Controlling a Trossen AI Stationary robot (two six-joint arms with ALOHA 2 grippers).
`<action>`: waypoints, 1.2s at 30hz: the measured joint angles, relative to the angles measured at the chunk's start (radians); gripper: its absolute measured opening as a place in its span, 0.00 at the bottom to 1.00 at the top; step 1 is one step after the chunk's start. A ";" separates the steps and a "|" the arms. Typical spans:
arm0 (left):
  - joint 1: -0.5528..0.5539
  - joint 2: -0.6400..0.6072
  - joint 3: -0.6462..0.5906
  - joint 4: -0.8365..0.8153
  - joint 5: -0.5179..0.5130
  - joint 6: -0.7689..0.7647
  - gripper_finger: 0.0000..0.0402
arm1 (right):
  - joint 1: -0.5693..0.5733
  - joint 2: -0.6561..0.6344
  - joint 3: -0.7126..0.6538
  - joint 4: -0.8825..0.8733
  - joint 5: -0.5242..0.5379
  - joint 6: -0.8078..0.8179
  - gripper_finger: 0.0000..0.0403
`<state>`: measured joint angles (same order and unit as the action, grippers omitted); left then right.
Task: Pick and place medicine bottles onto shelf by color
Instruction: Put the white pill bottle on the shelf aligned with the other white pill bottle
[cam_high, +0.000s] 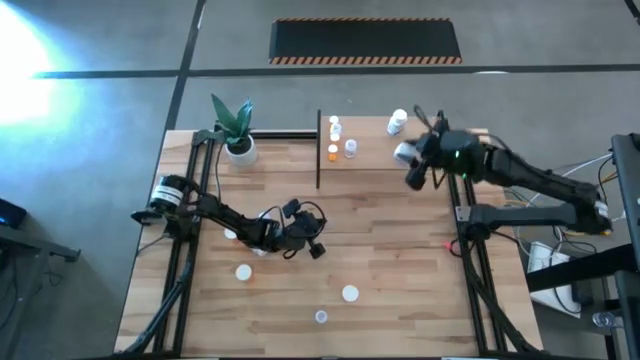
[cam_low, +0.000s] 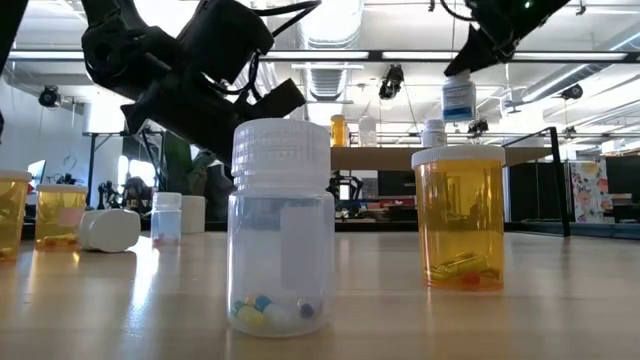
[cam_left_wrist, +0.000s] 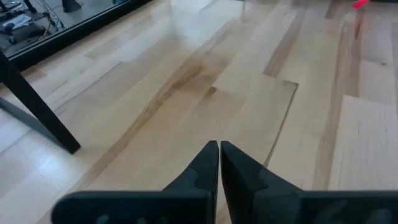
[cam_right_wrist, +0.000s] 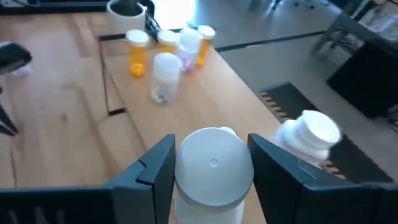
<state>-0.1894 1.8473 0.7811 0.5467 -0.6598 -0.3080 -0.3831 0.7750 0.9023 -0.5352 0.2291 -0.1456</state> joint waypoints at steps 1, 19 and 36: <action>0.000 0.000 0.000 0.000 0.000 0.000 0.00 | -0.054 0.002 0.003 0.000 -0.063 -0.027 0.40; -0.001 0.000 0.000 -0.002 0.002 -0.008 0.00 | -0.541 0.331 0.152 -0.033 -0.648 -0.278 0.54; -0.001 0.000 0.000 -0.004 0.002 -0.027 0.00 | -0.540 0.345 0.321 -0.139 -0.492 -0.096 0.46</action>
<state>-0.1905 1.8473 0.7815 0.5432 -0.6575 -0.3347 -0.9230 1.1202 1.2232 -0.6745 -0.2631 -0.2417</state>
